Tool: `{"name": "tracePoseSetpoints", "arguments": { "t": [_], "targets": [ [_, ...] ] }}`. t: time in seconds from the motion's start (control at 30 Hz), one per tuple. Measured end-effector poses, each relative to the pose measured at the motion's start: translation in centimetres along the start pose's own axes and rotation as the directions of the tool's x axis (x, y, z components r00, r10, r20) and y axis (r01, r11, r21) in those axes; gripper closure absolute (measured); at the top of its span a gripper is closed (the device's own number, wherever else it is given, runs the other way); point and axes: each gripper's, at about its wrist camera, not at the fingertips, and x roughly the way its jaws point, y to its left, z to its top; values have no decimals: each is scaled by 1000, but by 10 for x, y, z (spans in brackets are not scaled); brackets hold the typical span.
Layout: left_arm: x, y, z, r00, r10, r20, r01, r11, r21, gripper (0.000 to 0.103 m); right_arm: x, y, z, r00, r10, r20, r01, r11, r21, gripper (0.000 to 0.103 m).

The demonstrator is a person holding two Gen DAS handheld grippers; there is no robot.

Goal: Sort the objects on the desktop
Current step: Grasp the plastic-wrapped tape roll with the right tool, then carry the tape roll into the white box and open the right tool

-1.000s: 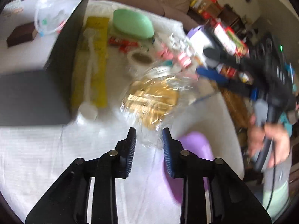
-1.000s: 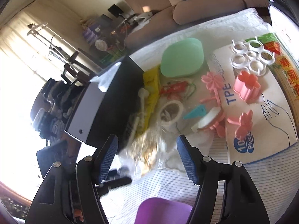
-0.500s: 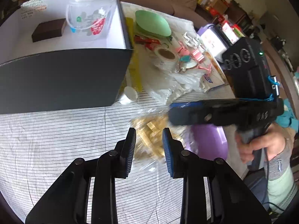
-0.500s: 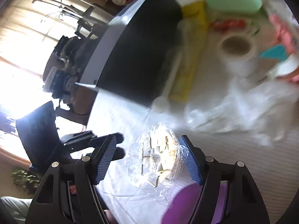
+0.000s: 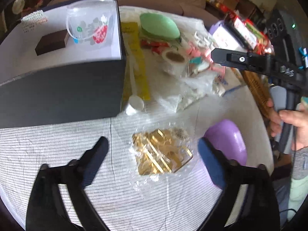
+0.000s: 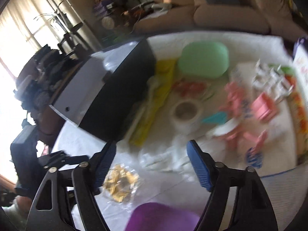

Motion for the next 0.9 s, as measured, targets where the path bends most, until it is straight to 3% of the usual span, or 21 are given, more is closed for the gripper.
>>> {"name": "tracePoseSetpoints", "arguments": {
  "t": [0.13,0.3,0.47,0.6,0.63,0.7,0.83,0.9],
  "targets": [
    [-2,-5,12,999,-30,32,31,1000,-6,0,13,-3,12,990,-137,28,139,985,-101,17],
    [9,-13,22,999,-37,28,37,999,0,0,69,-6,31,975,-218,-49,200,949,-245,17],
    [17,-18,23,998,-61,7,60,998,8,0,115,-17,43,951,-263,-165,189,911,-367,17],
    [18,-18,28,997,-76,16,77,997,-6,0,125,-27,46,952,-203,-229,102,916,-387,18],
    [17,-18,30,996,-85,19,85,996,-11,0,124,-28,45,954,-195,-226,95,917,-388,29],
    [17,-17,34,994,-108,25,108,994,-23,0,119,-30,44,958,-182,-220,87,920,-383,37],
    [18,-20,40,990,-134,43,135,990,-28,0,100,-37,43,976,-116,-186,56,952,-301,38],
    [18,-20,41,988,-145,52,147,989,-33,0,84,-40,43,987,-43,-152,6,971,-237,38]
  ]
}}
